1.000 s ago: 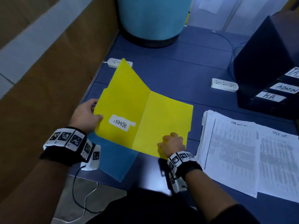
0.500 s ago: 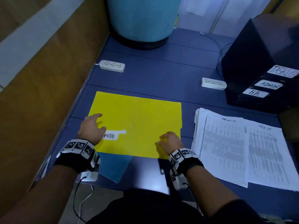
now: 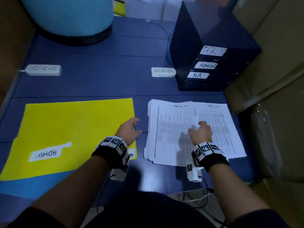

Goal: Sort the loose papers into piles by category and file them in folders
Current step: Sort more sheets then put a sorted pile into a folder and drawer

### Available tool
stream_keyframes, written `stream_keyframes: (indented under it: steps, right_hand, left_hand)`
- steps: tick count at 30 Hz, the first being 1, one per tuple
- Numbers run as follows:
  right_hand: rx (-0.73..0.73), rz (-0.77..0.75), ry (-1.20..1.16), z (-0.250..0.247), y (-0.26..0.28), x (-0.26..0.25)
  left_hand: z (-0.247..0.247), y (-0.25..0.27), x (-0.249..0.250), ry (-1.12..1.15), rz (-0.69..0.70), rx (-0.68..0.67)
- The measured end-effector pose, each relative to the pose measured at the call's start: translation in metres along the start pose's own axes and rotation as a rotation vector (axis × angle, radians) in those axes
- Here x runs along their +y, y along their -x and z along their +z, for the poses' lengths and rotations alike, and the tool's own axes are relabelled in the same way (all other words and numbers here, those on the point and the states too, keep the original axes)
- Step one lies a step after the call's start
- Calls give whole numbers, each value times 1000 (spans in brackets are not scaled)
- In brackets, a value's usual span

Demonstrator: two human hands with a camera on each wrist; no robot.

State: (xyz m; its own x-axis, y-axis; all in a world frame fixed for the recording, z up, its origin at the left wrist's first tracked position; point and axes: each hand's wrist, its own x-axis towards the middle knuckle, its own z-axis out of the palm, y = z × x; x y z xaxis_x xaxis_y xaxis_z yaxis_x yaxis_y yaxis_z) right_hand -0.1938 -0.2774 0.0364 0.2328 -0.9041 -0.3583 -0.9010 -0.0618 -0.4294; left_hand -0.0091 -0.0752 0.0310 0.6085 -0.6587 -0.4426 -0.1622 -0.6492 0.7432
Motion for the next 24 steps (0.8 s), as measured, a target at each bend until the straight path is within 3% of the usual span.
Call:
stream_keyframes:
  steps: [4, 9, 24]
  right_hand:
    - [-147, 130, -5, 1, -24, 24]
    - [-214, 132, -4, 24, -36, 23]
    - [-367, 130, -115, 28, -56, -5]
  left_hand:
    - [44, -22, 12, 6, -88, -41]
    - [73, -36, 24, 23, -205, 21]
    - [71, -47, 19, -23, -273, 107]
